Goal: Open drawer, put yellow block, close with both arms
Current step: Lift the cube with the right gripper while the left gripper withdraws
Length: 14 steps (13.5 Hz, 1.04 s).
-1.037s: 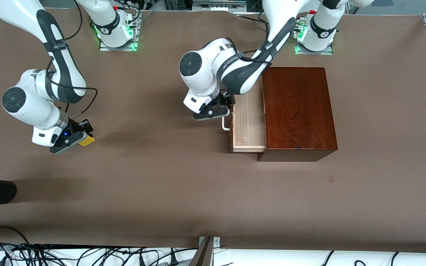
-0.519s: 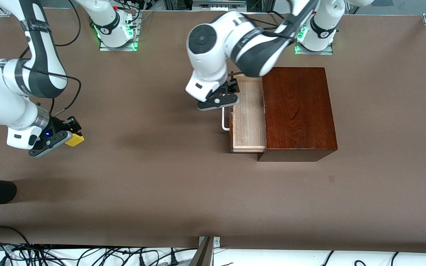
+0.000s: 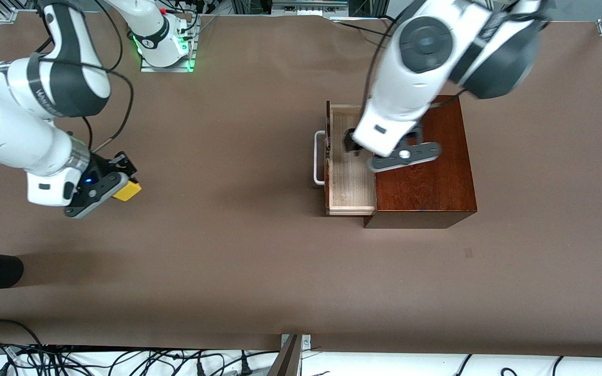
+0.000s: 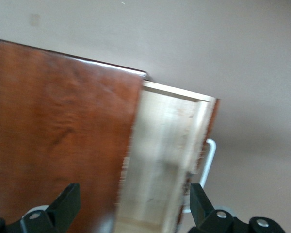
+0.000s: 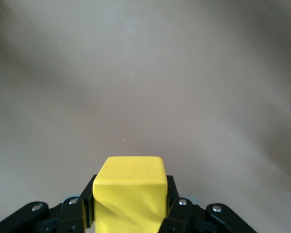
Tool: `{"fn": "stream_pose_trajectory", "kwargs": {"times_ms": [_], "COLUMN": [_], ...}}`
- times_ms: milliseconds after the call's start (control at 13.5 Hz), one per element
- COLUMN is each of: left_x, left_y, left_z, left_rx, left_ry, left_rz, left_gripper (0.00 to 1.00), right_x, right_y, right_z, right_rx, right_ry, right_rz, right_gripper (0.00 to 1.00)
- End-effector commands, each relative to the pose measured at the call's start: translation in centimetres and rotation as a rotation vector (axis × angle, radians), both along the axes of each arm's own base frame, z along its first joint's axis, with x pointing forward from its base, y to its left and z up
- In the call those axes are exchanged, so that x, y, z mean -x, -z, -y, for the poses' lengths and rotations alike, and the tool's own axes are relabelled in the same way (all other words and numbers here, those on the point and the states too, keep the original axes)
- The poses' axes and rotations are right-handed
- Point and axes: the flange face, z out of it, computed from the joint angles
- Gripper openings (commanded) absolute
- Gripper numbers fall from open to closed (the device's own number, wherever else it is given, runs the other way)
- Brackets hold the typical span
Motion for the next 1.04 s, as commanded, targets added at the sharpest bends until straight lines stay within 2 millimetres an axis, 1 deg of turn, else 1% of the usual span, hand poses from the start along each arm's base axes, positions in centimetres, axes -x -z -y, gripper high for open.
{"fn": "stream_pose_trajectory", "kwargs": {"times_ms": [0, 74, 222, 444, 519, 593, 741, 815, 889, 963], "left_x": [1.4, 1.6, 1.5, 1.5, 1.7, 1.9, 2.0, 2.1, 2.0, 2.0], "left_y": [-2.6, -3.2, -4.0, -4.4, -4.4, -4.7, -4.5, -4.6, -4.5, -4.3], "left_z": [-5.8, -8.0, -12.3, -18.1, -19.9, -21.6, -25.4, -26.7, -27.8, -28.8], "left_rx": [0.010, 0.012, 0.020, 0.050, 0.055, 0.058, 0.066, 0.071, 0.071, 0.073], "left_ry": [0.080, 0.116, 0.136, 0.188, 0.206, 0.217, 0.233, 0.252, 0.249, 0.250], "left_rz": [-0.016, -0.018, -0.016, -0.020, -0.018, -0.014, -0.017, -0.014, -0.012, -0.003], "left_gripper": [1.00, 1.00, 1.00, 1.00, 1.00, 1.00, 1.00, 1.00, 1.00, 1.00], "right_x": [0.7, 1.1, 2.3, 4.2, 4.6, 5.2, 6.7, 7.2, 8.0, 8.6], "right_y": [-2.3, -2.5, -3.4, -4.2, -4.8, -4.8, -4.6, -4.5, -4.6, -4.2], "right_z": [-4.5, -6.4, -10.7, -16.2, -17.5, -18.8, -21.6, -22.6, -24.1, -25.4], "right_rx": [-0.013, -0.012, -0.013, -0.024, -0.032, -0.035, -0.036, -0.037, -0.040, -0.039], "right_ry": [-0.019, -0.012, -0.023, -0.072, -0.093, -0.114, -0.160, -0.154, -0.147, -0.164], "right_rz": [0.004, 0.008, 0.021, 0.036, 0.047, 0.047, 0.042, 0.041, 0.044, 0.044], "right_gripper": [0.14, 0.14, 0.14, 0.14, 0.14, 0.14, 0.14, 0.14, 0.14, 0.14]}}
